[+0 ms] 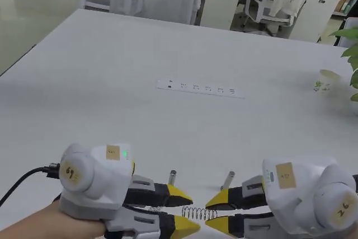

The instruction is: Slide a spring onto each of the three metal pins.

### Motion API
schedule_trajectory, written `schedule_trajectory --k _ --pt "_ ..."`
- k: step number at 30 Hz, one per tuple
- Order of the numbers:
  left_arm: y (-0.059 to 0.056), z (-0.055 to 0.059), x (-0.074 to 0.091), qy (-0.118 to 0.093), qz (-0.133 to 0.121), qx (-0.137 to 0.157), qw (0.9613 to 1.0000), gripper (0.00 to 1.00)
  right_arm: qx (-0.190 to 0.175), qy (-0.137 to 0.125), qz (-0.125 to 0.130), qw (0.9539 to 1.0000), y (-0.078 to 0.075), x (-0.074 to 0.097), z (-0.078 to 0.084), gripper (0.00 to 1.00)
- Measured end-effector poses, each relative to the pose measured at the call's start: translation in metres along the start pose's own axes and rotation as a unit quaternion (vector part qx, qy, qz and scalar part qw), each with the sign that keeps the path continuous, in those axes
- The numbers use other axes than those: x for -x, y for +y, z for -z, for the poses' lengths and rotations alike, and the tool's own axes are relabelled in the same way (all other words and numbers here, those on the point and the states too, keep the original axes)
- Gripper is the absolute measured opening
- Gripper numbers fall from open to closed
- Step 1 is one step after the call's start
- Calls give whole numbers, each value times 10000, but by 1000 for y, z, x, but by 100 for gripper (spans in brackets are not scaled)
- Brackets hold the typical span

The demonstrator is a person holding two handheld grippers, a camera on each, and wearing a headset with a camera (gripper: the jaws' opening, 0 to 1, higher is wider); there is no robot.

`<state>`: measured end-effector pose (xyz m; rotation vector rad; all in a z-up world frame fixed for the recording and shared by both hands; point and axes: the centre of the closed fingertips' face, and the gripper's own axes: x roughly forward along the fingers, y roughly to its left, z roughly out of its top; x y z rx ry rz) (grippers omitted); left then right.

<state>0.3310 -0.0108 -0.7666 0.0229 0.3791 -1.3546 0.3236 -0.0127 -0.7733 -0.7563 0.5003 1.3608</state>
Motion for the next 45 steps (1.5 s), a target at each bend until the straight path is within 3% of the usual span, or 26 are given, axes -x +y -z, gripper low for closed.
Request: schedule_trajectory --k 9,18,31,37,45 --pt "-4 0 0 -16 38 -130 9999 5 1 -34 -10 10000 1 1 -3 8" --pt "-8 -2 0 -78 122 -210 9997 3 48 -43 -8 10000 3 2 -4 8" --pt "-17 0 0 -70 503 -161 9986 2 -178 -14 -116 9998 7 2 2 12" --pt "-16 -1 2 -76 539 -137 9984 2 -357 -83 -138 9992 8 4 6 11" --pt "-16 2 3 -46 558 -130 9983 2 -266 -122 -224 9993 11 2 4 7"
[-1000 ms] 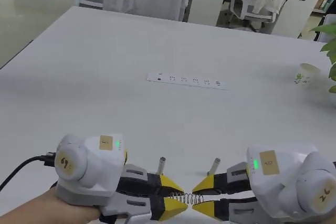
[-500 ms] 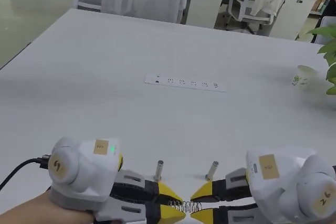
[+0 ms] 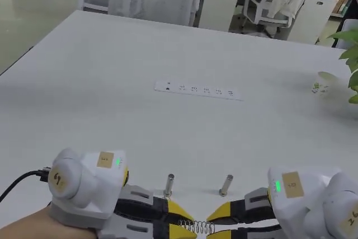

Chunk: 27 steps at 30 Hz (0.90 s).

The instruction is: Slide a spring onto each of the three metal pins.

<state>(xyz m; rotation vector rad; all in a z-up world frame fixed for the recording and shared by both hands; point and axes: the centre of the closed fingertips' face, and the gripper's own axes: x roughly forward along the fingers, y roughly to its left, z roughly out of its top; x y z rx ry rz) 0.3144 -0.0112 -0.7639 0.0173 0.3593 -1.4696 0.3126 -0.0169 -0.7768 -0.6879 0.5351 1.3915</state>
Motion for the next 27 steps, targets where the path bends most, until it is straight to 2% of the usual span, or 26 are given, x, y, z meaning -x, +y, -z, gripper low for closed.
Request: schedule_trajectory --k 6,11,14,17,27 --pt "2 4 2 67 -80 -7 9999 2 271 -47 86 9996 -2 3 -7 7" --pt "0 7 1 160 -82 -93 9998 2 333 -295 110 9989 -2 12 -23 7" --pt "-2 9 0 200 -78 -146 9997 2 507 -329 60 9982 1 13 -28 7" --pt "-3 10 -1 236 -67 -185 9995 2 488 -346 33 9982 2 12 -29 7" --pt "-3 11 -4 325 -86 -261 9991 2 293 -651 -22 9974 5 12 -43 7"
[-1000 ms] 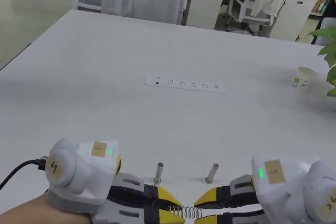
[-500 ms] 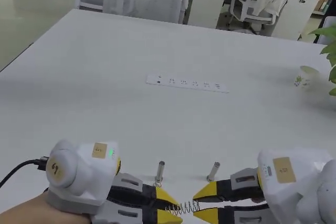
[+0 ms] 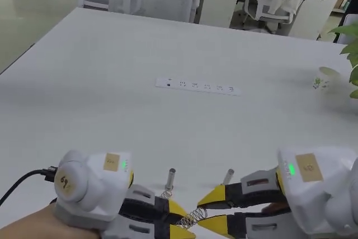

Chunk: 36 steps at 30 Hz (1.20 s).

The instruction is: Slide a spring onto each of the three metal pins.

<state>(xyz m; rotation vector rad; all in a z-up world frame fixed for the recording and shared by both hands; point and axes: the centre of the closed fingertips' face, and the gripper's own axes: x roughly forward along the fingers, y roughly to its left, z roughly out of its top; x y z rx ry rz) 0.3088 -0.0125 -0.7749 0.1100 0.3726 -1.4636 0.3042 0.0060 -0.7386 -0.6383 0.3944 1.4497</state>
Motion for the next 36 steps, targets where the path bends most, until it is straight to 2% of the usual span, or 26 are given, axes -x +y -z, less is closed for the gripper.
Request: schedule_trajectory --k 7,14,21,23,28,36 --pt "-1 -2 -2 -3 19 -28 10000 2 26 -228 39 9997 1 -8 -17 8" --pt "0 -2 -2 7 1 -52 10000 2 32 -299 104 9995 -1 -15 -21 7" --pt "6 -2 4 -22 -150 26 9999 3 233 -310 158 9991 -5 -15 -22 7" --pt "7 -3 5 -37 -197 -79 9998 2 298 -329 170 9989 -6 -16 -24 7" --pt "7 -4 8 -56 -199 38 9998 3 483 -338 157 9981 -5 -17 -28 7" --pt "6 -5 10 -94 -225 165 9996 5 536 -343 154 9979 -4 -18 -30 7"
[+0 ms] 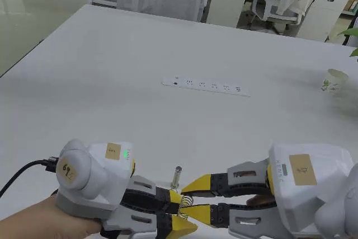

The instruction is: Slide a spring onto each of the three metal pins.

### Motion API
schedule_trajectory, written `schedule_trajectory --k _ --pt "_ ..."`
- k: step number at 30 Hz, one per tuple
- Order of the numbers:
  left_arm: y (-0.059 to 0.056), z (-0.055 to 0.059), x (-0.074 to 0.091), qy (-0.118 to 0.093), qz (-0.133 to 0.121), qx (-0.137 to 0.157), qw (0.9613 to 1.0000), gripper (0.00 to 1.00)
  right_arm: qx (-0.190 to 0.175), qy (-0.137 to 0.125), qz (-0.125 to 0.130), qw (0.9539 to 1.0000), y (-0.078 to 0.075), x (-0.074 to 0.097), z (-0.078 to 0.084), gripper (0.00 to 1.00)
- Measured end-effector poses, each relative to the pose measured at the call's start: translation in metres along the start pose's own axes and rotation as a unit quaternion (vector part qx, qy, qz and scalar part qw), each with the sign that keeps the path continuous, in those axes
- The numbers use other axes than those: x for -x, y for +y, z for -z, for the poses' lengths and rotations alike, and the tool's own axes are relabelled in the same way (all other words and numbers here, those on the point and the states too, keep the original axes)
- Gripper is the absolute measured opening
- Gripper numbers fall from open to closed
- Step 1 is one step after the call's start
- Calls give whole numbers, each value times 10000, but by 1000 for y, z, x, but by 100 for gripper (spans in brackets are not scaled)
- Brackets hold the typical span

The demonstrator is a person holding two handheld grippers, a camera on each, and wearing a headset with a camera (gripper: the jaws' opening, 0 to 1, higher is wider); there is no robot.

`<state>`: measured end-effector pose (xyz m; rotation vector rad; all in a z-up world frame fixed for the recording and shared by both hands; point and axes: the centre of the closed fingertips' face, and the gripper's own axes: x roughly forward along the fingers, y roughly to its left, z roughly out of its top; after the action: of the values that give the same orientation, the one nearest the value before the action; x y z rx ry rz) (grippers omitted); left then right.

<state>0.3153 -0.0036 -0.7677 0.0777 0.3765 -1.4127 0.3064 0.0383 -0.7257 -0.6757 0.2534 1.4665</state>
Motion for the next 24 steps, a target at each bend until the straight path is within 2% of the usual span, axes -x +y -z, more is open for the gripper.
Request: schedule_trajectory --k 4,6,13,17,24 --pt "0 1 1 6 -22 78 10000 8 25 24 3 10000 0 0 2 7" --pt "-1 1 1 -5 -3 211 9998 11 66 51 24 10000 -1 0 3 7" --pt "4 5 6 41 -137 261 9996 16 104 156 61 9998 -3 -2 13 7" --pt "9 4 9 -6 -283 317 9991 26 104 215 68 9997 -3 -2 18 7" --pt "11 6 12 6 -330 348 9988 30 40 211 125 9997 -5 -1 19 7"
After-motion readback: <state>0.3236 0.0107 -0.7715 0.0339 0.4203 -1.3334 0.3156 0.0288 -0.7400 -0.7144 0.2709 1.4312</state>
